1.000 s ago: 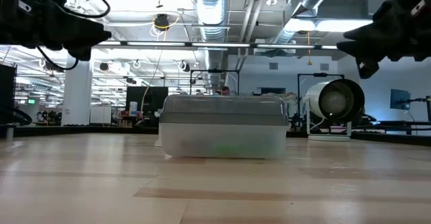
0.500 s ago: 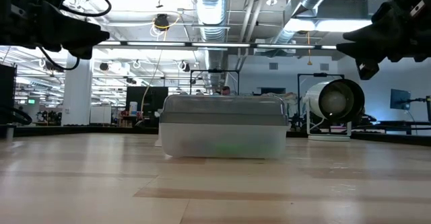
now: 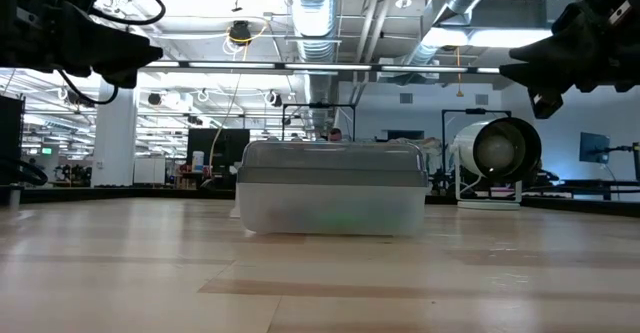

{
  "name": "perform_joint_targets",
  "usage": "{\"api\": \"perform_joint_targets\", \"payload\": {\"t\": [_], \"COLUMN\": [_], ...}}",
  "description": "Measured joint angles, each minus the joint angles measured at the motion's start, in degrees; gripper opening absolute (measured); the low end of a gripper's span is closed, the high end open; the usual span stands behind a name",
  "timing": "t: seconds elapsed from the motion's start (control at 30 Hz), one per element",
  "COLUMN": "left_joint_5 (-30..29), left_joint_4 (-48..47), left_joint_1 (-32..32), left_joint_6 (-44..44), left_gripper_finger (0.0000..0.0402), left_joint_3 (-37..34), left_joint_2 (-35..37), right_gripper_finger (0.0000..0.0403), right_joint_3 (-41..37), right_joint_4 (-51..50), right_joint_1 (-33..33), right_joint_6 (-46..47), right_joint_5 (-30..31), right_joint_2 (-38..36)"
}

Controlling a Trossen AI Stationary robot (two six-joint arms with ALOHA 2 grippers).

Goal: Pick & place school supplies into a supply box
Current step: Return to Home Position

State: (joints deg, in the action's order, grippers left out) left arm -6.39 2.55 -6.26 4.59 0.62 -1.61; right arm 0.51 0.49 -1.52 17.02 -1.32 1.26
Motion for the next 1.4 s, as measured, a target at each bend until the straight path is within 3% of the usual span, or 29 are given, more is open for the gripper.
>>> {"api": "perform_joint_targets", "payload": {"t": [1.4], "left_joint_5": [0.0], "left_joint_4": [-0.1], "left_joint_1": [0.0], "left_joint_6": [-1.8], "left_gripper_finger": [0.0124], "left_joint_3": [0.0], "left_joint_2": [0.0], "right_gripper_finger": [0.0122], "right_joint_3": [0.0], "right_joint_4": [0.0], "right_joint_1": [0.0], "right_joint_6": [0.0], "right_joint_5": [0.0], "right_joint_2": [0.0]}}
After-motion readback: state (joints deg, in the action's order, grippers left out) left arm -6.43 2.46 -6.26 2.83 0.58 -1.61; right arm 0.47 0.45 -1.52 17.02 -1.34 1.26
